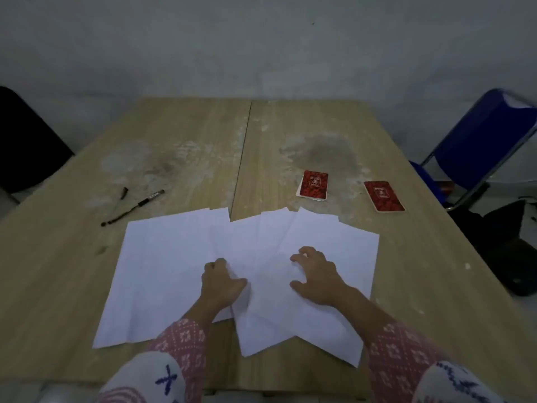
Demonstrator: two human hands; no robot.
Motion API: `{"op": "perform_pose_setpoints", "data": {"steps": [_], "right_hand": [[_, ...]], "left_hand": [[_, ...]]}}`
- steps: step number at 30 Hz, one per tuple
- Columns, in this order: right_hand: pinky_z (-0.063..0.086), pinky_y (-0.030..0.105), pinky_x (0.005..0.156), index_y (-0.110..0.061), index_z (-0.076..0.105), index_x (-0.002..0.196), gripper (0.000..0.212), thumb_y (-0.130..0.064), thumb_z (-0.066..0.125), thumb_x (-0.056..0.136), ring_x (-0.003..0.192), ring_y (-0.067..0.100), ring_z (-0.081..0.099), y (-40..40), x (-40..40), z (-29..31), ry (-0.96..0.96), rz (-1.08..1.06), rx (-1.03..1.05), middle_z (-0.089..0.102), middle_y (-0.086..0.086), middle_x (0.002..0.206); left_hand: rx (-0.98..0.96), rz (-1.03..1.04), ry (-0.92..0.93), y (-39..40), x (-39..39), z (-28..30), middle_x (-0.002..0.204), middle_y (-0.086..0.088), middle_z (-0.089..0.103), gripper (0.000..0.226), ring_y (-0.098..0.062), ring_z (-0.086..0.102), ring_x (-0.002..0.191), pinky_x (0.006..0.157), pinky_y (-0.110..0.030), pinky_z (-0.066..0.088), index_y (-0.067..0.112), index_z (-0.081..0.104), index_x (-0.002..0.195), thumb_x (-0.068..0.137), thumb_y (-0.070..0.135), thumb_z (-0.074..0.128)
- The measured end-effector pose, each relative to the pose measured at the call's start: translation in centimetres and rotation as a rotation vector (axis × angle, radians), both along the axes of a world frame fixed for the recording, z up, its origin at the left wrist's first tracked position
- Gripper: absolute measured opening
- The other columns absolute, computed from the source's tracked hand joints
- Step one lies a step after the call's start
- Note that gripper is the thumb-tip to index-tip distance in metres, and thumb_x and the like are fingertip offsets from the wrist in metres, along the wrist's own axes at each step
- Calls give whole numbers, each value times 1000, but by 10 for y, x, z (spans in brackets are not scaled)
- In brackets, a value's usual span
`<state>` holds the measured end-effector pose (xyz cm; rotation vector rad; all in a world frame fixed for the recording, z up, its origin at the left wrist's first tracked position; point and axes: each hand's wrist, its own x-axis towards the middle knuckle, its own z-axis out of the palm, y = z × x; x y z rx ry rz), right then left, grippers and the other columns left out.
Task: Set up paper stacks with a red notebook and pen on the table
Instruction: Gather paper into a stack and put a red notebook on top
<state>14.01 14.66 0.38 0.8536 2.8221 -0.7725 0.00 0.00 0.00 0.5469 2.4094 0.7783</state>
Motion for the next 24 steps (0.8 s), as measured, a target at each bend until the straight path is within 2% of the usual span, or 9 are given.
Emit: {"op": "perform_pose_setpoints", "data": {"steps": [3, 6, 10, 13, 17, 20, 24], "right_hand": [[18, 48, 113, -20, 28, 137, 65, -40, 56, 83, 140, 30, 13, -1, 1, -12, -68, 28, 53, 10, 8, 154], [11, 49, 115, -21, 24, 139, 64, -38, 53, 84, 141, 29, 8, -7, 0, -24, -87, 72, 45, 9, 8, 155], [5, 49, 116, -21, 27, 138, 64, -34, 54, 81, 143, 24, 7, -6, -7, -34, -21, 167, 27, 12, 5, 155], [2, 46, 117, -21, 29, 138, 64, -29, 57, 80, 143, 20, 8, -6, -11, -37, 31, 237, -27, 15, 3, 155], [-2, 37, 117, -21, 25, 140, 70, -28, 60, 80, 143, 15, 10, -4, -7, -41, 121, 306, -103, 20, 0, 154], [-5, 30, 114, -19, 21, 141, 72, -36, 58, 82, 143, 16, 9, 0, 0, -42, 183, 215, -140, 17, 1, 155], [-6, 38, 114, -16, 15, 142, 84, -60, 34, 73, 144, 25, -1, 14, 7, -46, 191, -140, 36, 5, 10, 156]], "left_hand": [[-14, 191, 28, 2, 6, -2, 133, -23, 37, 72, -38, 39, 123, 100, -44, 38, -1, 31, 129, 74, 24, 69], [61, 240, -51, 4, 2, -8, 126, -23, 47, 70, -38, 49, 114, 95, -45, 46, -3, 35, 123, 70, 21, 73], [117, 205, -130, 10, -2, -7, 129, -19, 52, 71, -35, 52, 114, 87, -37, 46, 1, 37, 126, 71, 25, 75], [183, 117, -171, 14, 4, -8, 130, -13, 54, 70, -30, 52, 116, 89, -33, 43, 8, 43, 126, 68, 28, 77], [270, 94, -161, 18, 11, -9, 131, -12, 52, 71, -28, 49, 118, 91, -30, 41, 10, 42, 128, 67, 19, 78], [269, 100, -158, 19, 10, -7, 134, -14, 50, 64, -31, 47, 122, 98, -37, 40, 8, 40, 130, 74, 10, 71], [321, 122, -217, 17, 4, -6, 131, -12, 52, 56, -27, 50, 113, 96, -38, 43, 9, 40, 130, 79, 3, 61]]}}
